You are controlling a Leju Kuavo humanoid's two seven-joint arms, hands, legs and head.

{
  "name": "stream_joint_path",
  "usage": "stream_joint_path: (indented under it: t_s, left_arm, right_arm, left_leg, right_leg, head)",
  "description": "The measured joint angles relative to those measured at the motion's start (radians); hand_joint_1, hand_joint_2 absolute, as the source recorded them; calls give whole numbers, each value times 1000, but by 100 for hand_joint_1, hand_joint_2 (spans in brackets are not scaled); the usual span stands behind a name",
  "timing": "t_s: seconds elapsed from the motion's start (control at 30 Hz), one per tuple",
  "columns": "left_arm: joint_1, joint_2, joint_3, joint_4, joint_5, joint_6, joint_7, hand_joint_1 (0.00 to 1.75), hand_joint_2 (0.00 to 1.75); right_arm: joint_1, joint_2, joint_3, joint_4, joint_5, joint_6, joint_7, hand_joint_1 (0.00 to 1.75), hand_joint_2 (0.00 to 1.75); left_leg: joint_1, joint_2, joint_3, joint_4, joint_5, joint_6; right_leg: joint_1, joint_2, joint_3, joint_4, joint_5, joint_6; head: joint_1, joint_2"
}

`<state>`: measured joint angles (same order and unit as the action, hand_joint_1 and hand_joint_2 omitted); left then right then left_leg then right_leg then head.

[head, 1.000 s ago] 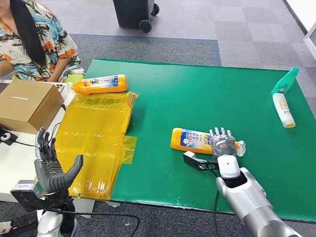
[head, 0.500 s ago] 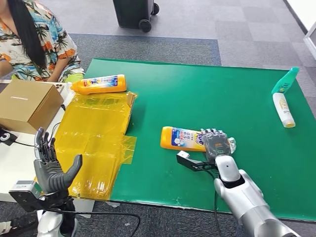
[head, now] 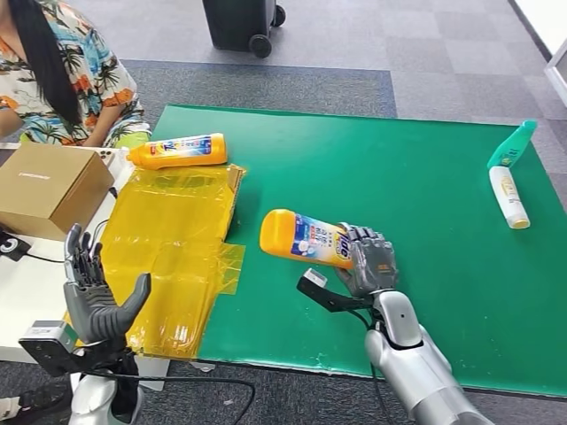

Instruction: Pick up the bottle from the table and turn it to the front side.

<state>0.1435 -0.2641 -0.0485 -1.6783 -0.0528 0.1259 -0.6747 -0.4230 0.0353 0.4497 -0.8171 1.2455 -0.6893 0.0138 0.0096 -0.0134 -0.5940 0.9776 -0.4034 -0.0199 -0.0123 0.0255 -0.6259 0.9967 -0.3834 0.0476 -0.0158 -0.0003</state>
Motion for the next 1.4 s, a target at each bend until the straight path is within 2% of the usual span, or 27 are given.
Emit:
stream_joint_path:
  t_s: [0.1, 0.3, 0.43, 0.57, 0.83, 1.07, 1.4]
  left_arm:
    - [-8, 2, -15, 6, 40, -40, 14, 0, 175]
    - [-48, 9, -62, 60, 177, -224, 76, 0, 175]
    - [-88, 16, -108, 132, 236, -361, 108, 0, 175]
    - [-123, 20, -148, 216, 240, -404, 125, 0, 175]
    - [-166, 33, -209, 300, 221, -422, 122, 0, 175]
    - [-177, 51, -241, 325, 160, -439, 84, 0, 175]
    - [-175, 70, -260, 332, 120, -455, 72, 0, 175]
  right_arm:
    - [34, 34, -49, -54, -94, -2, -108, 175, 175]
    - [64, 97, -115, -105, -218, -5, -264, 175, 175]
    - [64, 124, -117, -106, -282, -6, -342, 175, 175]
    - [64, 142, -100, -106, -333, -5, -392, 175, 175]
    - [60, 144, 33, -104, -425, 47, -402, 175, 175]
    - [25, 132, 166, -57, -425, 150, -378, 175, 175]
    - [-27, 115, 264, 29, -379, 199, -341, 175, 175]
  left_leg:
    - [0, 0, 0, 0, 0, 0]
    - [0, 0, 0, 0, 0, 0]
    - [0, 0, 0, 0, 0, 0]
    - [0, 0, 0, 0, 0, 0]
    - [0, 0, -1, 0, 0, 0]
    - [0, 0, -1, 0, 0, 0]
    - [0, 0, -1, 0, 0, 0]
  right_leg:
    - [0, 0, 0, 0, 0, 0]
    - [0, 0, 0, 0, 0, 0]
    - [0, 0, 0, 0, 0, 0]
    - [0, 0, 0, 0, 0, 0]
    - [0, 0, -1, 0, 0, 0]
    - [0, 0, -1, 0, 0, 0]
    - [0, 0, -2, 0, 0, 0]
  head:
    - [0, 0]
    - [0, 0]
    - [0, 0]
    - [0, 0]
    - [0, 0]
    - [0, 0]
    - [0, 0]
